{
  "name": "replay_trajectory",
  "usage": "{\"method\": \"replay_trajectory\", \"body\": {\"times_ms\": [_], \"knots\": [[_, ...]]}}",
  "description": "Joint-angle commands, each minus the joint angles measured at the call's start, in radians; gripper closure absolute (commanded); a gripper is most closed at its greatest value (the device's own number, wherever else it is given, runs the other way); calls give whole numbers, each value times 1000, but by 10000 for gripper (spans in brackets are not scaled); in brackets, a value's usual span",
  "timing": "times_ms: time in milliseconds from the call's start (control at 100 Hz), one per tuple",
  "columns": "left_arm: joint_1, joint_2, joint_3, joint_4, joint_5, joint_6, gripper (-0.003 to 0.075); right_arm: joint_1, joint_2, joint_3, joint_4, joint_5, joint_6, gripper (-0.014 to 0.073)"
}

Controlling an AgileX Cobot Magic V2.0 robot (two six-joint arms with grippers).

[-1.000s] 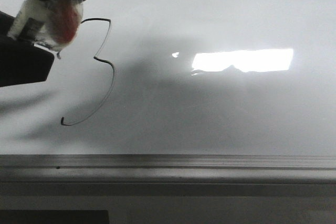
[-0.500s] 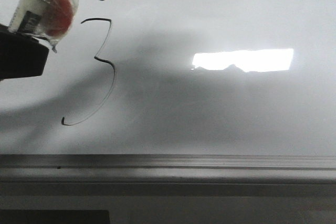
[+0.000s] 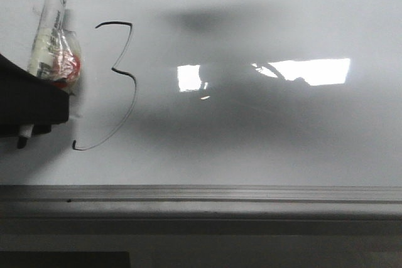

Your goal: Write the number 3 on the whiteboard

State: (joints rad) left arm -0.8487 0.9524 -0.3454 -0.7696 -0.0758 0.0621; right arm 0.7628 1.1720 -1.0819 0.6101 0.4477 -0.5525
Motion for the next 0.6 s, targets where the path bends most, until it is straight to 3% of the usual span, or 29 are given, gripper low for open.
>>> {"method": "replay_trajectory", "body": {"times_ms": [0, 340, 590], "knots": [[-3, 10, -27, -10, -83, -5, 741, -7, -32, -38, 21, -62, -8, 1], [134, 7, -3, 73, 6, 7, 741, -7, -32, -38, 21, -58, -8, 0], [182, 7, -3, 131, 9, 7, 738, -7, -32, -38, 23, -65, -8, 0]]}}
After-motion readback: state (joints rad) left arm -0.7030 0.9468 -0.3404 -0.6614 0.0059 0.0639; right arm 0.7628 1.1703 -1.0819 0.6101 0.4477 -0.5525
